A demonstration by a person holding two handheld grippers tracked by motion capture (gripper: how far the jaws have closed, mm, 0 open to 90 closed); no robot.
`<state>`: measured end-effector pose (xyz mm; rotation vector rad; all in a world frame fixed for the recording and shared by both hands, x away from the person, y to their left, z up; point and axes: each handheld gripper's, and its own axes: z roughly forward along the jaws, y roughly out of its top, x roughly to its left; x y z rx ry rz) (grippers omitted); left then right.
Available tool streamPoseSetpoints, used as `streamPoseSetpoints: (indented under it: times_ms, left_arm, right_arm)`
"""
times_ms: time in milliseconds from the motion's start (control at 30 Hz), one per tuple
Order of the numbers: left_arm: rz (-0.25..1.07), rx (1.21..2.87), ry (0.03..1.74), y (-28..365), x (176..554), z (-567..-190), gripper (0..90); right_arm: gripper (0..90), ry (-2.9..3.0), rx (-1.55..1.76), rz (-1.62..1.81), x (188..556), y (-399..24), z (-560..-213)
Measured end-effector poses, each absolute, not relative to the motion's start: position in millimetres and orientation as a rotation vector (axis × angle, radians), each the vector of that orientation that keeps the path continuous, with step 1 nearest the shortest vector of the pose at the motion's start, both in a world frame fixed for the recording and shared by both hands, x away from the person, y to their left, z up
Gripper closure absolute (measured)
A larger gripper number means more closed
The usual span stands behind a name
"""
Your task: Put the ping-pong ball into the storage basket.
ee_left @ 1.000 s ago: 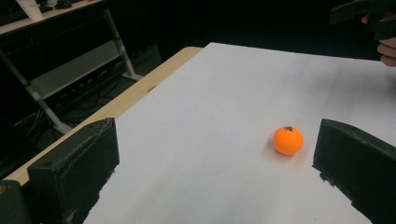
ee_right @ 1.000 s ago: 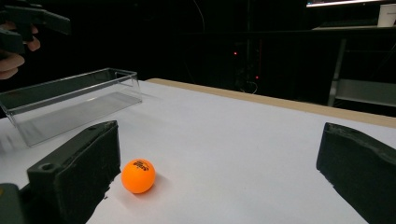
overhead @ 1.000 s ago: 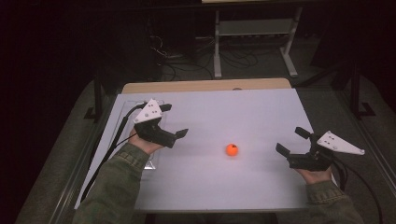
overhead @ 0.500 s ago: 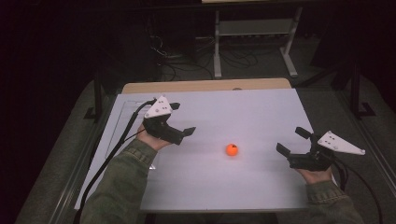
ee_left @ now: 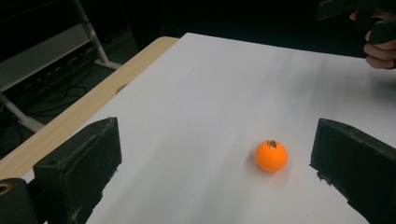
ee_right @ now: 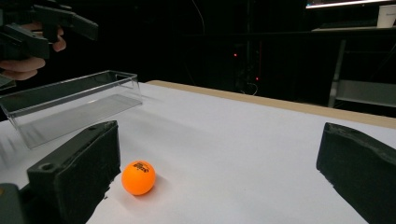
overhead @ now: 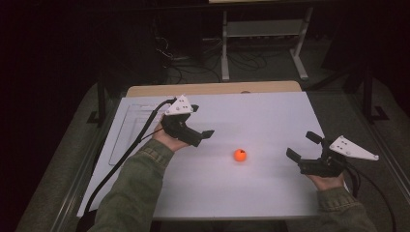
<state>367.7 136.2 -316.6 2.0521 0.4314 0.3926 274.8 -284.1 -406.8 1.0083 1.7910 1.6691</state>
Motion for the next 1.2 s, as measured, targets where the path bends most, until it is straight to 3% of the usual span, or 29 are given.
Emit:
streamPoseSetpoints:
  times_ms: [1200]
  left_arm:
    - [0.314, 2.204, 0.377, 77.9, 390.7, -327.6, 2.9]
  right_arm:
    - [0.0, 1.779, 1.009, 1.683, 274.0, -286.1, -406.5]
